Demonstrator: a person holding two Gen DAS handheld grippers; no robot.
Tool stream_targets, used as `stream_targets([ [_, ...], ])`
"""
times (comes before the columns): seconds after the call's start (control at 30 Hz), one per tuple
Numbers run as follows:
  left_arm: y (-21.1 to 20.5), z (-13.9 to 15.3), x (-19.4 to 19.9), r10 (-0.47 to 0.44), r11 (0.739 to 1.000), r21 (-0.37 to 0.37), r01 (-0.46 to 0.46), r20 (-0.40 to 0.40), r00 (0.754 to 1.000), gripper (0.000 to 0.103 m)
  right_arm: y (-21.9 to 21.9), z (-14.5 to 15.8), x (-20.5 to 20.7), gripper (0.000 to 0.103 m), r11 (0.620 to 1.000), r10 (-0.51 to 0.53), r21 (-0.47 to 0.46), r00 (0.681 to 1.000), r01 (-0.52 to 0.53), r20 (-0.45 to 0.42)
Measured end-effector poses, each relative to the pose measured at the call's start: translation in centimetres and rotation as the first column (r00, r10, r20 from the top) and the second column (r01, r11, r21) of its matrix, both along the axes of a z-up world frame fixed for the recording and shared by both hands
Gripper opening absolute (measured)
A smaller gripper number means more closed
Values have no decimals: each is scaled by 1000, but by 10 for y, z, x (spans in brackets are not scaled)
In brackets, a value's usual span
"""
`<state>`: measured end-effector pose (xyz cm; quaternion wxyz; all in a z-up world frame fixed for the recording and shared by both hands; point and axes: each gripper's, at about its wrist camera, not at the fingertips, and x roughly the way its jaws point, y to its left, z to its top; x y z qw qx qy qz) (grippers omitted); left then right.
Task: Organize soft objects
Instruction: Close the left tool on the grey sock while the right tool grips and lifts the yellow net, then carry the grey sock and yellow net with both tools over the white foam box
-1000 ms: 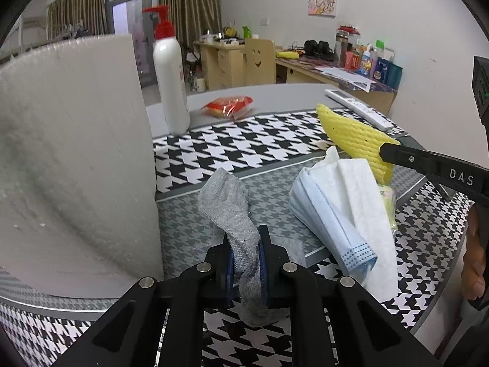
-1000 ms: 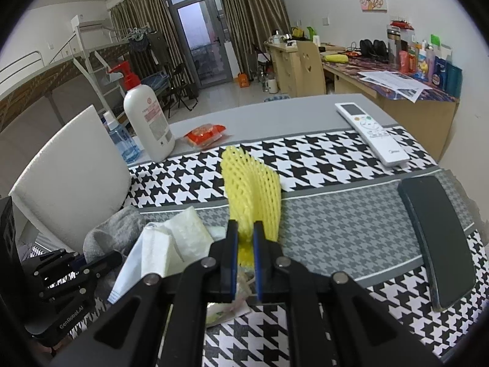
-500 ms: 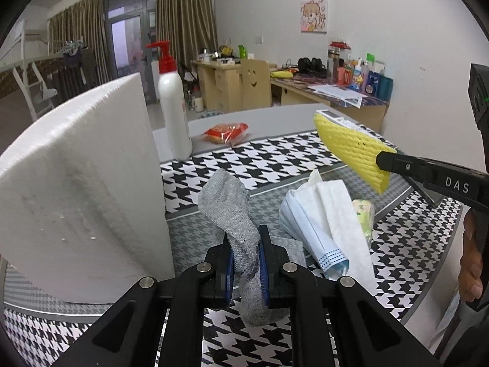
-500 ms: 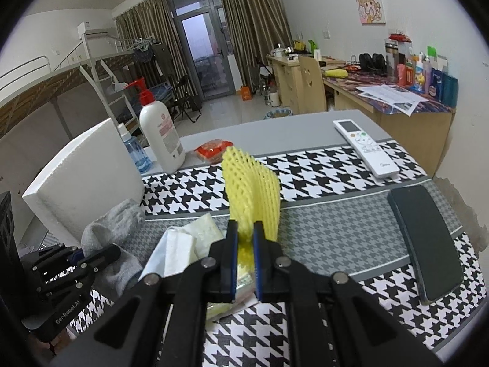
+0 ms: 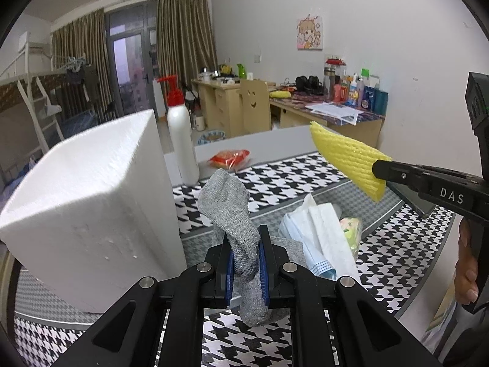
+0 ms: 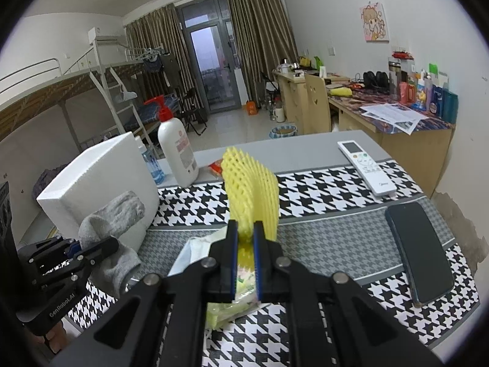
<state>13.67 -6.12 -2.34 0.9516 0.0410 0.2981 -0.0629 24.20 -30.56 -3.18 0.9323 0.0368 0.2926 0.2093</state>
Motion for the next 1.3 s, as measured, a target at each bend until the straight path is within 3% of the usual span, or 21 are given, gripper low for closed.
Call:
stream_targets([
  [1.3, 12, 68, -31, -25, 999, -17, 29, 219, 975, 14, 21, 44, -22, 12, 998, 58, 18, 986, -61, 160],
])
